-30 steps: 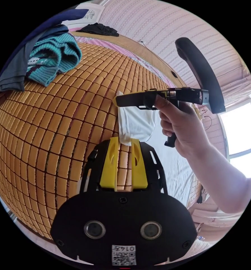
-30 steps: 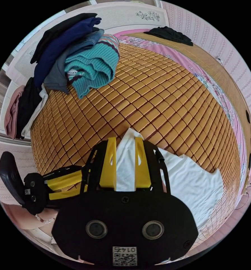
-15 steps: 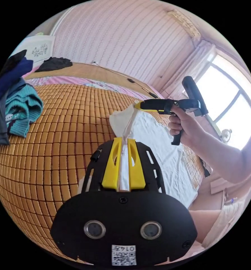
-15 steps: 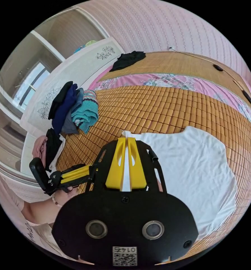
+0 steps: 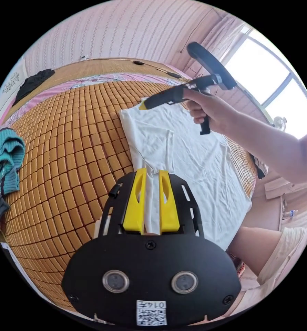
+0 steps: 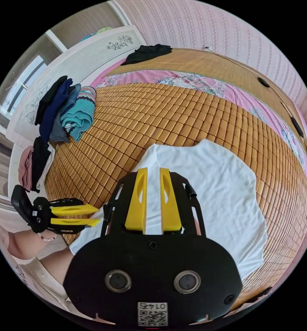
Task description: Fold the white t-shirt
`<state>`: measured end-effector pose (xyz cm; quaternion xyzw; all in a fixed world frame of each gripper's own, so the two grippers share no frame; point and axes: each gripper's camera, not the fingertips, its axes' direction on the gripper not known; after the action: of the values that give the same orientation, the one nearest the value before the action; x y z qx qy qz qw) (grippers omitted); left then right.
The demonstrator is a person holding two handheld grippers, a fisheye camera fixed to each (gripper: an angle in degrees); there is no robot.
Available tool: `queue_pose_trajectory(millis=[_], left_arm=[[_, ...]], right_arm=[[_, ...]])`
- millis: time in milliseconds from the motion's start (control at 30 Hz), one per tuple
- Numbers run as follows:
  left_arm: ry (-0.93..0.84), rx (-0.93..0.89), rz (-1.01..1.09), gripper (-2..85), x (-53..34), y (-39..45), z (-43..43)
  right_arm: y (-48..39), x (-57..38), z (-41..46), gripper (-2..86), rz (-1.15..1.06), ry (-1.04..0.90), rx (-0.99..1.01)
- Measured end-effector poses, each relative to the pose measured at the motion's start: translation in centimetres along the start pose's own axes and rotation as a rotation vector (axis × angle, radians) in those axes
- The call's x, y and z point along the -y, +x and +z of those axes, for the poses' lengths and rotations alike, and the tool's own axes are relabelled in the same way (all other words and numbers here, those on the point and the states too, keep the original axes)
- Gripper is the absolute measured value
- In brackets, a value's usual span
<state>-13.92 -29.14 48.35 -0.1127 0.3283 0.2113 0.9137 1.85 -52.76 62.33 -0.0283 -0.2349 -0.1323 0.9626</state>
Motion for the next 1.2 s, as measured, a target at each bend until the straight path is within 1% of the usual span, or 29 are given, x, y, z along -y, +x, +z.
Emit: queue_pose_trajectory(millis=[100,167,233,300,467,567,700,767,800,867,967,1033,1067,1133,1200], left_arm=[[-0.049,-0.002,-0.015,6.0,0.8,-0.2,2.6],[-0.073,0.014,-0.039,3.6,1.0,-0.5,3.8],[-0.056,0.012,-0.057,0.2,1.2,-0.8,4.1],[-0.024,0.028,-0.075,-0.6,1.4,-1.2,4.2],[-0.008,0.079,-0.115,-0.9,1.9,-2.1,5.4],[-0.032,0.112,-0.148,-0.8,2.2,-2.8,6.8],[-0.045,0.057,-0.199,0.2,2.4,-3.6,8.5],[-0.049,0.027,-0.213,3.1,2.5,-3.7,9.0],[-0.049,0.01,-0.216,4.0,2.5,-3.7,9.1],[-0.054,0.031,-0.213,4.9,2.5,-3.5,9.0],[-0.054,0.059,-0.167,5.1,3.4,-2.7,8.2],[-0.049,0.053,-0.122,4.9,4.5,-1.9,8.0],[-0.053,0.04,-0.082,4.8,5.7,-1.1,8.3],[-0.064,0.01,-0.014,4.9,7.8,0.3,9.3],[-0.095,-0.06,0.079,4.9,11.4,2.5,11.8]], right_arm=[[0.4,2.0,2.1,7.3,-0.021,-0.064,0.034],[0.6,2.5,2.8,5.9,-0.034,-0.105,0.056],[0.4,2.7,2.3,2.4,-0.056,-0.096,0.047],[0.2,2.9,1.7,1.6,-0.073,-0.093,0.045],[0.4,3.1,1.2,1.3,-0.079,-0.118,0.045],[0.8,2.8,0.8,2.4,-0.078,-0.14,0.033],[2.7,1.9,-2.4,5.2,-0.044,-0.086,0.051],[4.2,1.2,-4.3,6.0,-0.013,-0.053,0.066],[5.0,0.4,-5.8,6.3,0.004,-0.024,0.075],[6.1,-1.8,-8.4,6.6,0.031,0.016,0.062],[7.8,-8.2,-12.5,6.9,0.121,0.075,0.015],[9.2,-15.3,-15.3,7.1,0.249,0.082,-0.093],[9.6,-17.1,-15.9,7.1,0.286,0.077,-0.128],[11.3,-24.5,-18.2,7.1,0.454,0.039,-0.26],[12.7,-29.5,-19.5,7.1,0.584,0.012,-0.315]])
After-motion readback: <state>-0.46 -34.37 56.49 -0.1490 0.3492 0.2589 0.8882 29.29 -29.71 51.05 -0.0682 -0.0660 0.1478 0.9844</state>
